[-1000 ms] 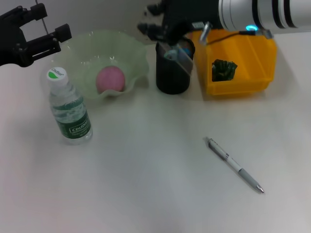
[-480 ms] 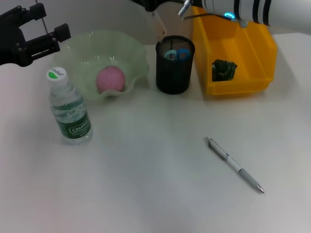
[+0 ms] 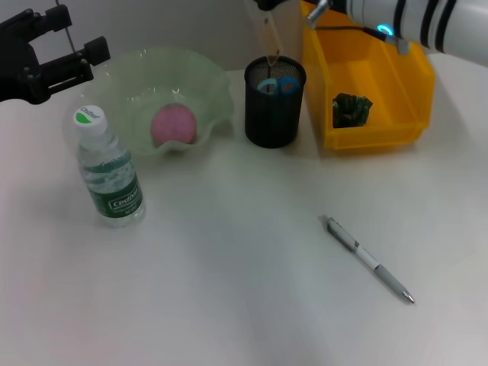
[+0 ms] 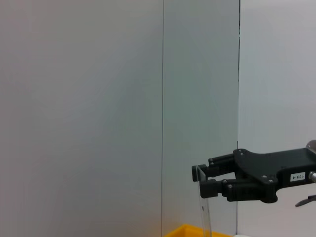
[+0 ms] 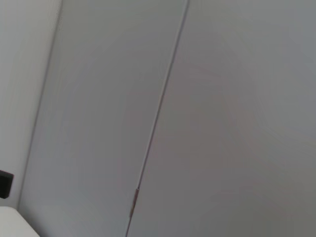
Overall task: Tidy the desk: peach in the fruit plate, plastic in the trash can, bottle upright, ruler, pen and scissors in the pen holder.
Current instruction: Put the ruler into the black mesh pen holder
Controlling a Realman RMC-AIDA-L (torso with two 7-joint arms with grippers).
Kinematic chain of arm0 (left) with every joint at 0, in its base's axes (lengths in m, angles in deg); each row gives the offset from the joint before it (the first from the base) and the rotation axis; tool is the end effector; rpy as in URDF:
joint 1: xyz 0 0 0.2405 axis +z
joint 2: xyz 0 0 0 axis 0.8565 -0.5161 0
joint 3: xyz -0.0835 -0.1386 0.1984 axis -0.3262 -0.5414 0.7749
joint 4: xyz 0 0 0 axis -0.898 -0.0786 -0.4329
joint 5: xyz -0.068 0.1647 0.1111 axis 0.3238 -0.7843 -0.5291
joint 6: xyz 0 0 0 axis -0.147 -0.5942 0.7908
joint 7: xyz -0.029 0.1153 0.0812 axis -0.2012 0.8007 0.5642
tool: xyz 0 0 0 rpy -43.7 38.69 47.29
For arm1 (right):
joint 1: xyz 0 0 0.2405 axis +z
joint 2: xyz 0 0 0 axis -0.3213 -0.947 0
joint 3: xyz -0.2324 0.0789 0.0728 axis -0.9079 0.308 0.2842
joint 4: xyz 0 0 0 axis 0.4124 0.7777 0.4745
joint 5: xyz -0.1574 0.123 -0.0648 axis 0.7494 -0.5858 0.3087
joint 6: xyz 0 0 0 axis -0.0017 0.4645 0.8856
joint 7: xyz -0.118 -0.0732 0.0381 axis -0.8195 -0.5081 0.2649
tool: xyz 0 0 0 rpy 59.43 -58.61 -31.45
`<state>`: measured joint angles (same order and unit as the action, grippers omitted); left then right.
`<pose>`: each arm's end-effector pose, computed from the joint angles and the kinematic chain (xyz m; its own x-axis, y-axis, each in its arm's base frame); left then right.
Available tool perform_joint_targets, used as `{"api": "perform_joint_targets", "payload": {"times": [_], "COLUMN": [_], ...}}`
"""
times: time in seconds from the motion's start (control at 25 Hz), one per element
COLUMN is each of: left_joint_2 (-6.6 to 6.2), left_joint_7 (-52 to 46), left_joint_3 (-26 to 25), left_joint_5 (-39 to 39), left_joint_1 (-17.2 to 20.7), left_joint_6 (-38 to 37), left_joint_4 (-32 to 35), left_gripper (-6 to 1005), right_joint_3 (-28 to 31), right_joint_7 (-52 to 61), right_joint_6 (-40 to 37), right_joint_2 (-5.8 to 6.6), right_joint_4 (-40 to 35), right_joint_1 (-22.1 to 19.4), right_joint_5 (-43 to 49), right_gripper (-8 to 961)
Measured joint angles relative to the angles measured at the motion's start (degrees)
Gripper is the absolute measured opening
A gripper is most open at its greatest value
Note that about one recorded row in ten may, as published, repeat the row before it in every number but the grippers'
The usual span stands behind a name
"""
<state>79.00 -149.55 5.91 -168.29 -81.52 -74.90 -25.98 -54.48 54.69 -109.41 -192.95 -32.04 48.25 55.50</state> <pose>-0.2172 0.3545 0.0854 0.7256 0.0253 0.6877 0.4174 -0.8107 -0.4106 0.1016 0.4230 0.0200 0.8752 0.0913 -0.4751 -0.3035 -0.6611 -0.6862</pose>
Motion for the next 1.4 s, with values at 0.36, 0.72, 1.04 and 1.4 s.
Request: {"api": "perform_joint_targets", "payload": {"times": [0.36, 0.72, 1.04, 1.4], "left_joint_2": [0.01, 0.01, 0.01, 0.01], "left_joint_7": [0.0, 0.1, 0.3, 0.3], "left_joint_3": [0.1, 0.1, 0.1, 0.1], "left_joint_5": [0.0, -0.1, -0.1, -0.1], "left_joint_1": [-0.2, -0.1, -0.1, 0.2], "left_joint_6": [0.1, -0.2, -0.3, -0.3], "left_joint_4": [0.0, 0.0, 0.0, 0.0], "left_gripper": [805, 806, 806, 805], "right_joint_3": [1.5, 4.3, 5.3, 5.4], "right_joint_7": [-16.3, -22.8, -25.8, -40.5], "right_joint_6": [-0.6, -5.0, -5.6, -9.2], "right_joint_2": [0.14, 0.04, -0.02, 0.05], "right_joint_4": [8.2, 14.4, 19.1, 26.4], "right_joint_1": [0.0, 0.6, 1.8, 3.2], "right_joint_5": [-19.3, -26.2, -27.1, -41.1], "right_gripper": [387, 388, 388, 389]}}
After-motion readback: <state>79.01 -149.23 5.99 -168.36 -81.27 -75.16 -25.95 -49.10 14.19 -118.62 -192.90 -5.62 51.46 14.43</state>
